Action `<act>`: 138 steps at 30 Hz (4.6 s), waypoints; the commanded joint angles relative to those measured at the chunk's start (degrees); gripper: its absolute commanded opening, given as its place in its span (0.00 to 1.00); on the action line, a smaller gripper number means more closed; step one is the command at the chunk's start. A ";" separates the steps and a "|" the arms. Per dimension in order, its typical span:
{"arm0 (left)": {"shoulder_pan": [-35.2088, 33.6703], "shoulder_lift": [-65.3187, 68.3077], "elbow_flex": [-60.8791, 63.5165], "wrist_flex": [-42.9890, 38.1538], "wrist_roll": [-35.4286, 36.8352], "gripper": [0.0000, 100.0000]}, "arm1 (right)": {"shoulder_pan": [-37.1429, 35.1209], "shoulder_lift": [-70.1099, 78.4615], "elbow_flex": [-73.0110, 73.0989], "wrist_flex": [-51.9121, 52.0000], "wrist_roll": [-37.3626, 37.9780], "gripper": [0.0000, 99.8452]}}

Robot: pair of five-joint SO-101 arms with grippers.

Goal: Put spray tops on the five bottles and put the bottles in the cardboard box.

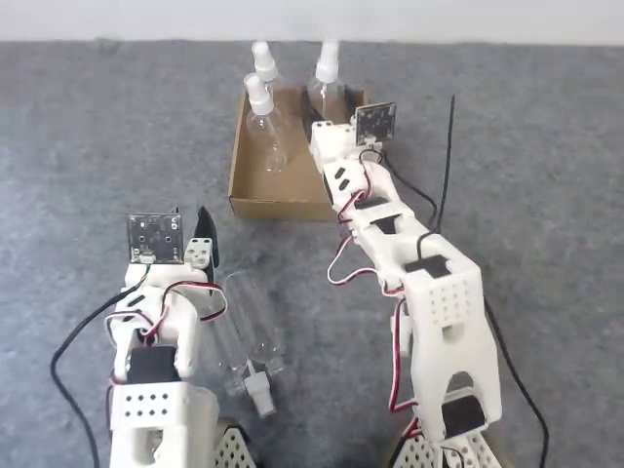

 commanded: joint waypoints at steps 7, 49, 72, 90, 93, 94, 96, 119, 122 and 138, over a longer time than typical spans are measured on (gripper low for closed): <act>-0.35 -0.79 -0.75 -1.58 -0.44 0.11 | 0.48 2.59 -7.74 -1.71 -0.53 0.01; -2.37 -0.79 -0.75 -1.58 -0.44 0.11 | -2.15 2.15 -4.13 2.68 8.09 0.21; -2.37 -0.79 -0.66 -1.67 -0.44 0.11 | -2.33 -12.00 7.91 11.21 5.80 0.25; -2.37 -0.79 -0.66 -1.76 -0.44 0.11 | -2.42 -16.57 9.93 18.24 4.75 0.31; -2.37 -0.79 -0.66 -1.76 -0.44 0.11 | -2.42 -18.51 9.85 23.69 4.75 0.31; -2.37 -0.79 -0.66 -1.76 -0.44 0.11 | -2.33 -18.95 9.85 25.01 4.75 0.31; -2.37 -0.79 -0.66 -1.76 -0.44 0.11 | -2.24 -19.82 9.85 27.30 4.75 0.31; -2.37 -0.79 -0.66 -1.76 -0.44 0.11 | -2.33 -27.65 9.41 49.63 4.75 0.28; -2.37 -0.79 -0.66 -1.76 -0.44 0.11 | -2.33 -27.65 8.09 51.74 4.75 0.20; -2.37 -0.79 -0.66 -1.76 -0.44 0.11 | -1.89 -25.98 4.84 56.13 5.10 0.10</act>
